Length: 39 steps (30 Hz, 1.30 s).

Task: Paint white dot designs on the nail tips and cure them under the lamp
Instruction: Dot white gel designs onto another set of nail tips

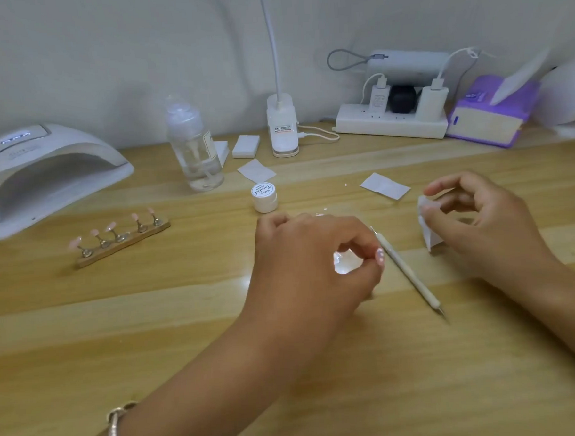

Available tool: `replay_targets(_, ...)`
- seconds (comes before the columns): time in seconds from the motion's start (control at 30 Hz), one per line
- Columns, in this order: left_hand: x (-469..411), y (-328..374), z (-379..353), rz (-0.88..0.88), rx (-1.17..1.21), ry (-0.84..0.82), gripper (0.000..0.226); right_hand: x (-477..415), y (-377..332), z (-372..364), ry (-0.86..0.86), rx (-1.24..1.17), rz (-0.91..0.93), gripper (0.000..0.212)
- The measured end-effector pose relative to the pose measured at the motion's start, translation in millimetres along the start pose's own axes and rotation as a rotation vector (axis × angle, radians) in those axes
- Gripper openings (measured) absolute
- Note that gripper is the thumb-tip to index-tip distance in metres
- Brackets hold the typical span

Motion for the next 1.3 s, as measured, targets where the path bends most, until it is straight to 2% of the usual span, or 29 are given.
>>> replay_targets(0.27, -6.5, -2.7, -18.3, -0.038, -0.376, -0.192, 0.011, 0.8, -1.5, -1.2, -0.009, 0.007, 0.023, 0.008)
replay_targets(0.97, -3.6, -11.9, -15.9, -0.098, -0.472, -0.166, 0.014, 4.2, -5.1, -3.9, -0.020, -0.042, 0.030, 0.008)
replay_targets(1.03, -2.8, -12.1, -16.1, -0.113, -0.505, -0.174, 0.021, 4.1, -5.1, -3.7, -0.020, -0.047, 0.026, 0.009)
replay_targets(1.2, 4.0, -19.2, -6.2, -0.156, -0.595, -0.261, 0.066, 4.4, -4.2, -4.4, -0.023, -0.049, 0.033, 0.008)
replay_targets(1.3, 6.7, -29.0, 14.7, -0.129, -0.551, -0.245, 0.075, 4.8, -5.4, -3.8, -0.015, -0.042, 0.045, 0.008)
Point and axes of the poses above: each hand's wrist, its own x-axis away from the middle knuckle, its own z-axis out of the back of the hand, y = z × x, the point moved 6 cm from there along -x, towards the middle knuckle, and after that the axes turned 8 degrees about y, right-handed, at the moved point
